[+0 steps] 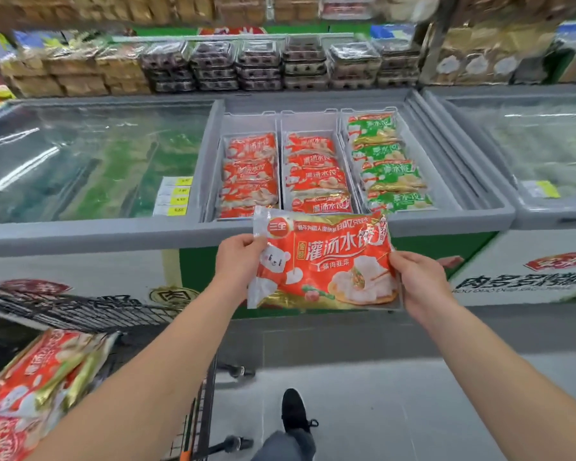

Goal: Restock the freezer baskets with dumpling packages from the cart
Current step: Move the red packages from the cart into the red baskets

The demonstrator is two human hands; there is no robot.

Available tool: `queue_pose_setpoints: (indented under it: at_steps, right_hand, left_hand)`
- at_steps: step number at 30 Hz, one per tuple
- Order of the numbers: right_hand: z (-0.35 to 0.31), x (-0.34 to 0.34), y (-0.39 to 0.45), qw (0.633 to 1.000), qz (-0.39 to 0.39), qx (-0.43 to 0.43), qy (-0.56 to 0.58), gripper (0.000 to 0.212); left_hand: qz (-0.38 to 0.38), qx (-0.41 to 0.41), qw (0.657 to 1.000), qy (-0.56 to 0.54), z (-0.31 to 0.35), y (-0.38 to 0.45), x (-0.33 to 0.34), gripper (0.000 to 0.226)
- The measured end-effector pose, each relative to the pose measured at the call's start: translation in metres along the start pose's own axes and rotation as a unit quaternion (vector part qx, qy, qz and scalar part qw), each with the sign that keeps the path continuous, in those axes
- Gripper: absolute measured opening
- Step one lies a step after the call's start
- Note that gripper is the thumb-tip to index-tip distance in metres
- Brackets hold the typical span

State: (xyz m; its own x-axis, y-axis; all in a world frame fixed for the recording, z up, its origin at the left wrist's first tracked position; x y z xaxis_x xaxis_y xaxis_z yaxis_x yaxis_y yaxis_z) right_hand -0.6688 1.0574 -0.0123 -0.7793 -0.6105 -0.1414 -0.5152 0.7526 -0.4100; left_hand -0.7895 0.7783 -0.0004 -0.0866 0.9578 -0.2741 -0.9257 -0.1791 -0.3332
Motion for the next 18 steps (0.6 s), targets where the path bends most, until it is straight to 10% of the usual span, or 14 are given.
queue_pose_setpoints:
  at_steps: [18]
  right_hand:
    - [-0.094, 0.219, 0.206, 0.993, -0.089, 0.030, -0.069, 0.013]
  left_hand:
    - [0.033, -0.121, 0.992, -0.016, 0.039, 0.272, 0.081, 0.038]
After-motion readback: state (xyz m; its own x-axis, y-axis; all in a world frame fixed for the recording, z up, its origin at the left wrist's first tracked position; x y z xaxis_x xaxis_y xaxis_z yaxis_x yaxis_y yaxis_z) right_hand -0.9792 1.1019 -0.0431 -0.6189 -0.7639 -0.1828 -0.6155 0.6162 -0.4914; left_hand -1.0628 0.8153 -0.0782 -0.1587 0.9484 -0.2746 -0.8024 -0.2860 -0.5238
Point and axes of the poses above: each hand's wrist, its own y-axis towards the middle knuckle, its own x-axis out of the palm, z = x × y, the point moved 5 cm from there along y, towards the middle knuckle, and after that the axes turned 11 degrees about z, right-handed, at the moved point
